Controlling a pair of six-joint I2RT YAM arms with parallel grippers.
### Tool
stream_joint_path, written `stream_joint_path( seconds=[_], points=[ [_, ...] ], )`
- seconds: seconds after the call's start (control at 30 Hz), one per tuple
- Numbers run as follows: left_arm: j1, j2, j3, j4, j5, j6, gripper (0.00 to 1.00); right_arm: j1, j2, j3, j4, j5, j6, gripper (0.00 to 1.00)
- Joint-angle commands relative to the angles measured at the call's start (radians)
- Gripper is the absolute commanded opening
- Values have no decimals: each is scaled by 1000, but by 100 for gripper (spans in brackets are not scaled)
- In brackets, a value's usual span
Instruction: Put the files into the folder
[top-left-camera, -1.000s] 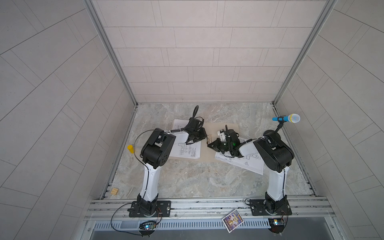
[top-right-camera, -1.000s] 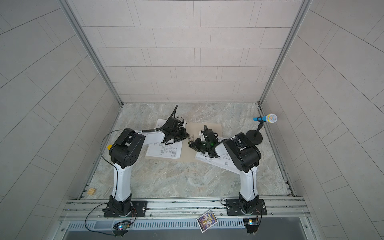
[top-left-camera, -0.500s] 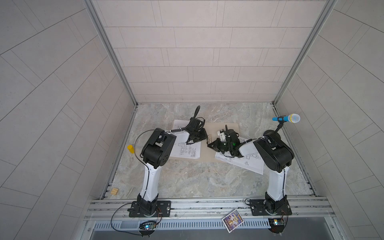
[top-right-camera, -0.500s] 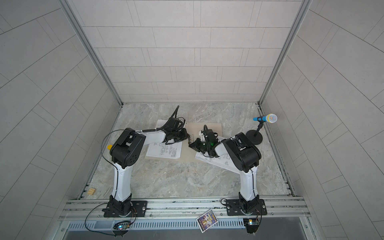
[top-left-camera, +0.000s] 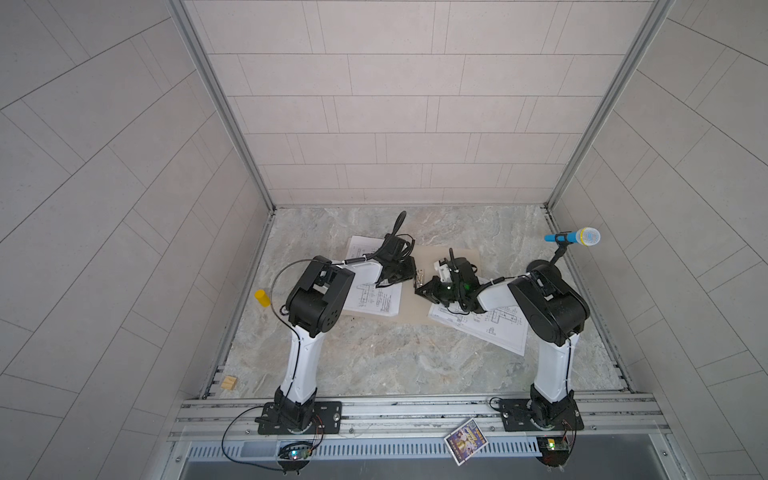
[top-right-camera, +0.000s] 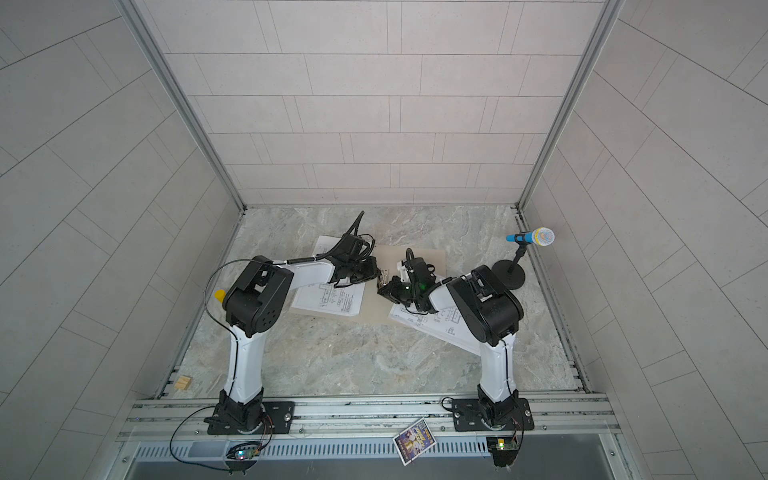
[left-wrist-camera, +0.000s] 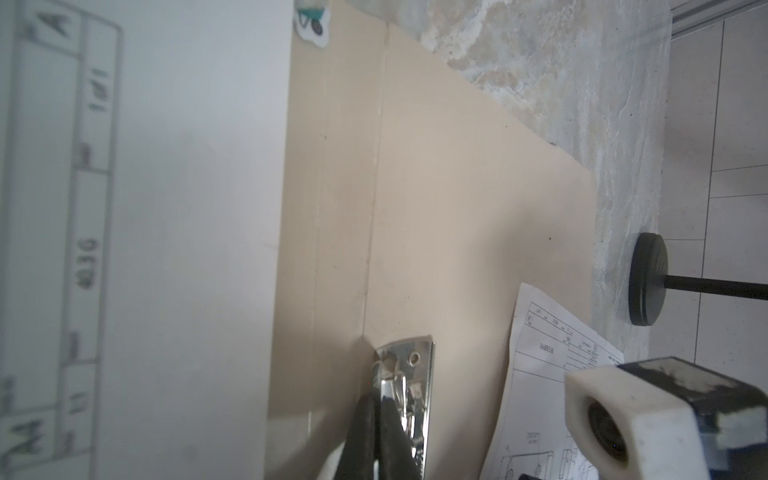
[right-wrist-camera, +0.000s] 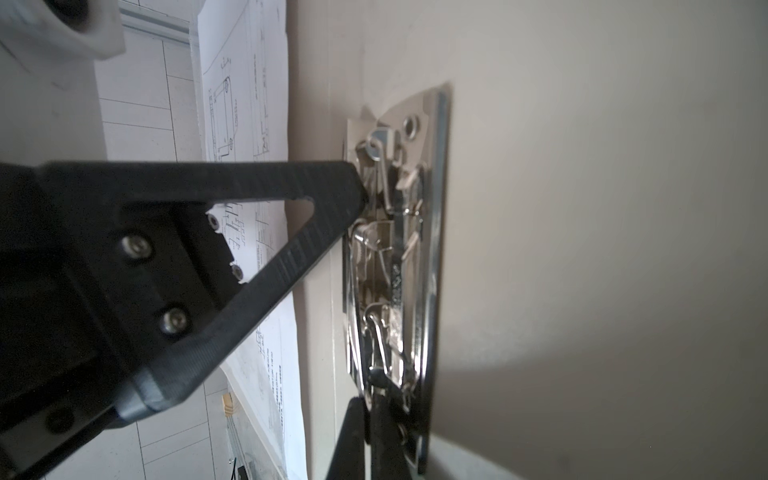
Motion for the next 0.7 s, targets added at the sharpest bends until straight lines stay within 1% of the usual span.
stream_joint_path(
  seconds=[0.0, 0.17, 0.3, 0.4, 0.57, 0.67],
  points=[
    [-9, 63, -14, -110, -46, 57, 0, -13, 70, -76, -269, 148, -5, 0],
    [-8, 68, -12, -110, -33, 73, 0, -34, 96, -86, -249, 148, -6, 0],
    [-8, 73, -17, -104, -24, 82, 0, -52, 108, -94, -274, 160, -14, 0],
    [-9, 81, -17, -90, -6, 79, 0, -59, 99, -95, -321, 189, -30, 0],
    [-7, 88, -18, -76, 13, 82, 0, -76, 57, -129, -284, 201, -5, 0],
    [-7, 85, -28, -78, 8, 95, 0, -83, 26, -140, -262, 182, 2, 0]
  ],
)
